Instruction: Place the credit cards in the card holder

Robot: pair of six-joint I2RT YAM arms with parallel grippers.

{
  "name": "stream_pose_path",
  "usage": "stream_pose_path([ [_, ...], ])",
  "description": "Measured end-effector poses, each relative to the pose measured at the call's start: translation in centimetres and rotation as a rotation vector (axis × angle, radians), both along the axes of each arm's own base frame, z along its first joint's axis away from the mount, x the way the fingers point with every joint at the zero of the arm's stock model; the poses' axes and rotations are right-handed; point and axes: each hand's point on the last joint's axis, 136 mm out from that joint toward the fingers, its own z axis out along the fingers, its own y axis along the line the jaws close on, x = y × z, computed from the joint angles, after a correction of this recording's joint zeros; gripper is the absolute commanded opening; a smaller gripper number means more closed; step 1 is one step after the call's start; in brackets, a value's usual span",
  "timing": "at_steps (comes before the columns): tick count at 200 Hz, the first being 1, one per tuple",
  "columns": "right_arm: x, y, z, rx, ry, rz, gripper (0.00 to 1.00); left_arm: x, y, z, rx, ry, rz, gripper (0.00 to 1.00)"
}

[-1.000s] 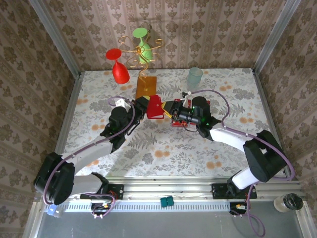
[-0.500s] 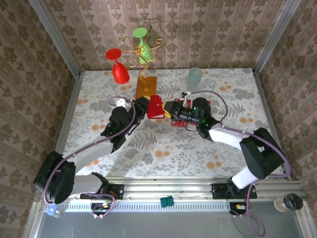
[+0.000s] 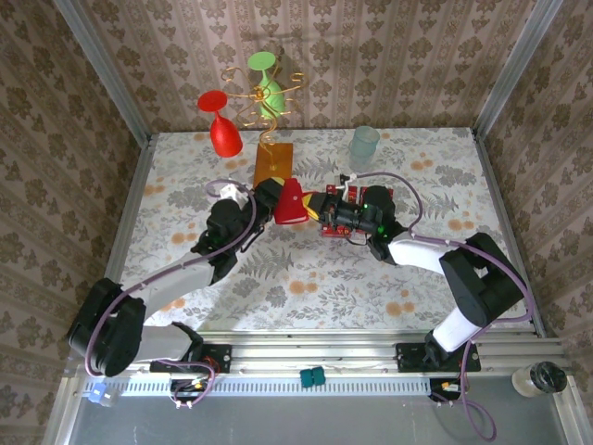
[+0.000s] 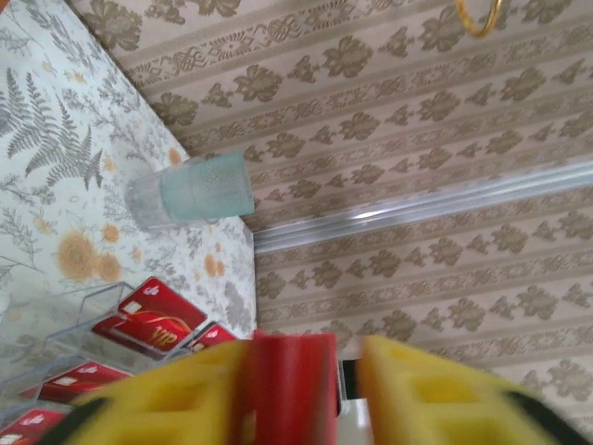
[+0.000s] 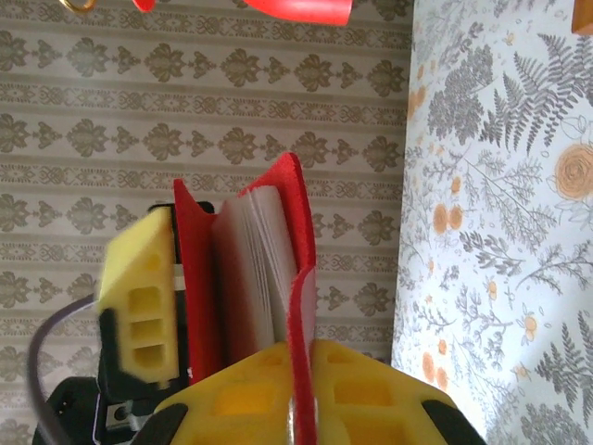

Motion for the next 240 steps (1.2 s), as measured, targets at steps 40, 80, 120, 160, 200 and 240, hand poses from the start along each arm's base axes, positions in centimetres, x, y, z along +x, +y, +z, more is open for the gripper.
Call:
stream_pose_path([
  [40, -1.4, -0.8, -3.1, -0.059, 0.049, 0.004, 0.0, -0.7, 1.2, -2.4, 0.167, 0.019, -0.009, 0.75],
  [80, -3.0, -1.7, -6.1, -0.129, 0.092, 0.01, 0.0, -1.7, 4.5, -3.5, 0.434, 0.031, -0.002, 0.81],
  [120, -4.7, -2.8, -8.9, -0.219, 0.126, 0.015, 0.0, -2.4, 2.0, -2.6, 0.693, 0.007, -0.13, 0.84],
  [160, -5.6, -3.7, -10.9, -0.297, 0.148, 0.008, 0.0, -3.0, -3.4, -4.4, 0.958, 0.001, -0.296, 0.85],
  [200, -5.8, -4.3, -11.4, -0.349, 0.142, -0.002, 0.0, -3.4, -6.0, -8.2, 1.214, 0.038, -0.39, 0.85],
  [240, -6.0, -4.6, -11.6, -0.379, 0.135, -0.011, 0.0, -4.1, -5.3, -10.7, 1.341, 0.084, -0.421, 0.85],
])
